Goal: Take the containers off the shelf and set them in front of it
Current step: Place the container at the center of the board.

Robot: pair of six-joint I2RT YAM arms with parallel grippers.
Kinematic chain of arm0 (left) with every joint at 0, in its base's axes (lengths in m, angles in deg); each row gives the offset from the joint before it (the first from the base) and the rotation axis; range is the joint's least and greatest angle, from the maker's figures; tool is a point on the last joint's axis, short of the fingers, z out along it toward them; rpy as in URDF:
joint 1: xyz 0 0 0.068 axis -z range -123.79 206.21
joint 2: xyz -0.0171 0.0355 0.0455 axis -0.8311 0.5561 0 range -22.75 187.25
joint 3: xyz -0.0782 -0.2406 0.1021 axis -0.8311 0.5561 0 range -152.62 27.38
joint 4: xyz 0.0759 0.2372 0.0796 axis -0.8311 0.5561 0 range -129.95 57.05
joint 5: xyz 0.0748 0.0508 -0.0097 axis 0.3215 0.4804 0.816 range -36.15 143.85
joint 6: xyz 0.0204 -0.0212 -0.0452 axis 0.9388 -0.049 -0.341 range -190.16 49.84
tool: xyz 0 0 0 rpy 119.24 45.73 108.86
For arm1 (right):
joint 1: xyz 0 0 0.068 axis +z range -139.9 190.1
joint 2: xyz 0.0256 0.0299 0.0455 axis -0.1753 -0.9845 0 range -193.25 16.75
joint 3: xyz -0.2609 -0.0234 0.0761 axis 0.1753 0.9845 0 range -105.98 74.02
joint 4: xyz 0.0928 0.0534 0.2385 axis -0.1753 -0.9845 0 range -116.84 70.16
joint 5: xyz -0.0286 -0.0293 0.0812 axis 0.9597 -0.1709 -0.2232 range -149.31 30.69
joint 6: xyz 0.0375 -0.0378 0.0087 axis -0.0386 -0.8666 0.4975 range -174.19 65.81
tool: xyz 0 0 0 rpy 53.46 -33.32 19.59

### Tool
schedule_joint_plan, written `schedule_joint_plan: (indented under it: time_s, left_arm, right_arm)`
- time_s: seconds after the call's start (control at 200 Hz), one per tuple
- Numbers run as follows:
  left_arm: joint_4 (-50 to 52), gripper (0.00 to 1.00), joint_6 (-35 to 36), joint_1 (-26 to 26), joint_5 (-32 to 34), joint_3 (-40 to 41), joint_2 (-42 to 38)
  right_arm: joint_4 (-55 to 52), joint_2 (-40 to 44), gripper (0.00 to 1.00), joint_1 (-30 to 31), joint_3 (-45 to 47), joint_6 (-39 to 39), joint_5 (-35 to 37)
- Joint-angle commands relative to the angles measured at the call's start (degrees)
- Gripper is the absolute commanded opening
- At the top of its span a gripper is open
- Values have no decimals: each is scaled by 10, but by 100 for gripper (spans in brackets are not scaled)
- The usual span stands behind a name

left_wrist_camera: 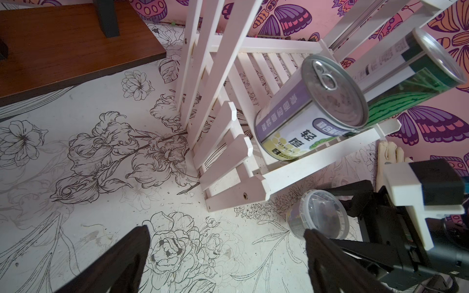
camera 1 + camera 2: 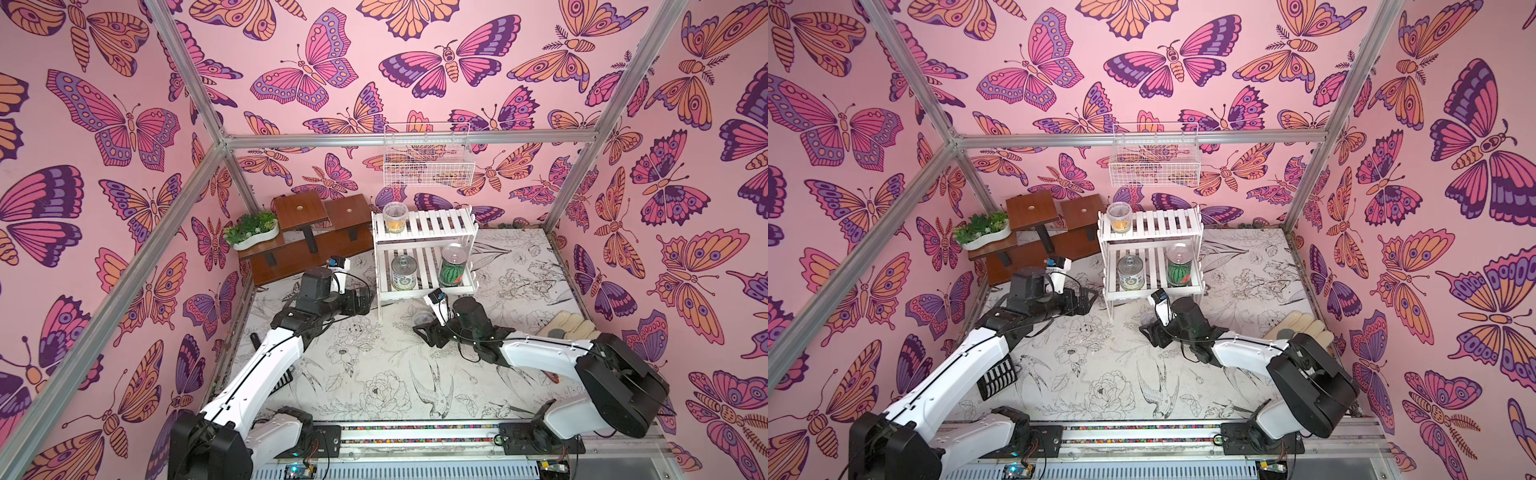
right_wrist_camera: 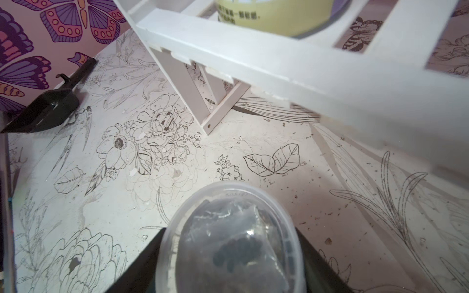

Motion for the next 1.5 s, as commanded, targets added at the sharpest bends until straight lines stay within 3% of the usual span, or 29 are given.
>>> schedule_joint_plan:
  time_s: [0.0,0.571,1.077,1.497]
  left_arm:
    - [9,100,1,-5,8,0,-6]
    - [9,100,3,-5,13,0,-10]
    - [8,100,3,-5,16,1,-11]
    - [8,100,13,-5,4,-24,-1]
  right_arm:
    - [37,-19,43,6,-7,5,16]
    - [61,-88,47,14,-16,0,35]
    - [33,-56,82,16,-10,-10,47]
    - [-22,10,93,20,-20,-15,40]
